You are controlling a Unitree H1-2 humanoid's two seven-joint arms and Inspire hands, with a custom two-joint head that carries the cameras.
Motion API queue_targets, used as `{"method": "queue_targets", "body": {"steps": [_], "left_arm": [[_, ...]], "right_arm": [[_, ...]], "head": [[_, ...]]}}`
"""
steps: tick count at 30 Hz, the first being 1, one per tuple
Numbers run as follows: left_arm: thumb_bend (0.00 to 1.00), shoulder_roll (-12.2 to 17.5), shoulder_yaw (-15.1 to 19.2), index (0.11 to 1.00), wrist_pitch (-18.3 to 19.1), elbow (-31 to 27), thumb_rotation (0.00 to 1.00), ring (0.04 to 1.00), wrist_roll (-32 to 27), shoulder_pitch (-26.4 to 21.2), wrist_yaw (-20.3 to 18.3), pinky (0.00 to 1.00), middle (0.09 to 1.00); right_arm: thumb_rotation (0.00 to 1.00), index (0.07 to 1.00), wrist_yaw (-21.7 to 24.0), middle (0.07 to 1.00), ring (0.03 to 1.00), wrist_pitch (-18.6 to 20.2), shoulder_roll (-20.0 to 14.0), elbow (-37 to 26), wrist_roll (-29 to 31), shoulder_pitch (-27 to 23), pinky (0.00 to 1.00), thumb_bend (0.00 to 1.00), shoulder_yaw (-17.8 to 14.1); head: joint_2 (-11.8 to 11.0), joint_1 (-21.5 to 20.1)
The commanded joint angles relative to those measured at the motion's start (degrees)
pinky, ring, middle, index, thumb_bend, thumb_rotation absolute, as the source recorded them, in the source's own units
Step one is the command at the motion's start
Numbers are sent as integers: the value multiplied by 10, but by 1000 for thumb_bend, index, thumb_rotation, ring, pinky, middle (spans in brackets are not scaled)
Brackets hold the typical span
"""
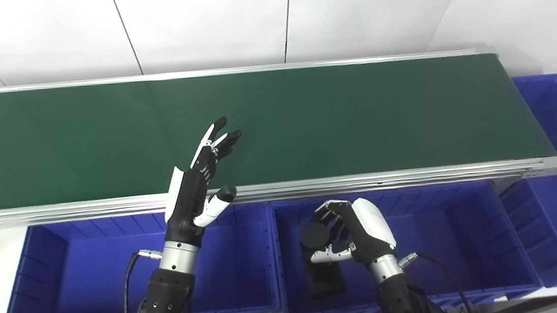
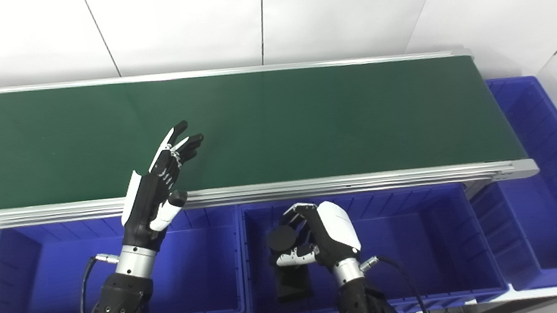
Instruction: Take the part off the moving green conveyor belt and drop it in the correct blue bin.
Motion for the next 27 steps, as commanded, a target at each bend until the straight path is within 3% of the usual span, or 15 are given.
{"method": "queue_targets", "body": {"steps": [1, 3, 4, 5, 6, 8, 11, 18, 22, 27], "left_arm": [[754, -5, 1, 942, -11, -18, 872, 862, 2, -6, -1, 864, 843], [753, -5, 1, 941, -11, -18, 870, 860, 2, -5, -1, 866, 842], [752, -5, 1, 942, -11, -19, 871, 861, 2, -5, -2, 865, 843], [751, -5, 0, 942, -10, -20, 871, 861, 2, -5, -2, 866, 843], [750, -5, 0, 942, -8, -22, 871, 862, 2, -4, -2, 867, 843], [752, -5, 0, 944, -8, -22, 873, 864, 1, -4, -3, 867, 843], [766, -4, 0, 942, -9, -21, 878, 863, 1, -4, -3, 864, 840], [763, -3, 4, 941, -12, -12, 882, 852, 13, -10, 4, 861, 838], [733, -4, 8, 942, -27, 5, 906, 844, 33, -18, 14, 846, 845], [734, -2, 11, 940, -30, 6, 901, 854, 34, -19, 14, 859, 854]], "right_arm": [[0, 541, 13, 456, 377, 0, -8, -5, -5, -12, 305, 514, 11], [0, 513, 24, 498, 439, 4, -14, -4, -10, -13, 364, 521, 19], [70, 500, 31, 576, 514, 7, -16, -5, -9, -13, 412, 523, 21], [84, 499, 40, 592, 525, 11, -17, -9, -7, -12, 419, 523, 23], [139, 575, 49, 649, 587, 16, -19, -13, -3, -11, 472, 726, 25], [257, 677, 70, 743, 699, 28, -22, -21, 0, -10, 570, 916, 27], [328, 731, 87, 805, 766, 42, -23, -32, 1, -9, 619, 989, 28], [466, 783, 109, 855, 813, 51, -26, -43, 6, -12, 653, 1000, 28], [598, 802, 119, 858, 811, 50, -28, -42, 8, -18, 647, 1000, 28], [720, 811, 126, 851, 812, 41, -27, -81, 24, -17, 658, 1000, 23]], "head": [[-1, 1], [-1, 1], [-1, 2], [-1, 2], [-1, 2], [-2, 2], [-2, 2], [-4, 6], [-7, 15], [-10, 34]]}}
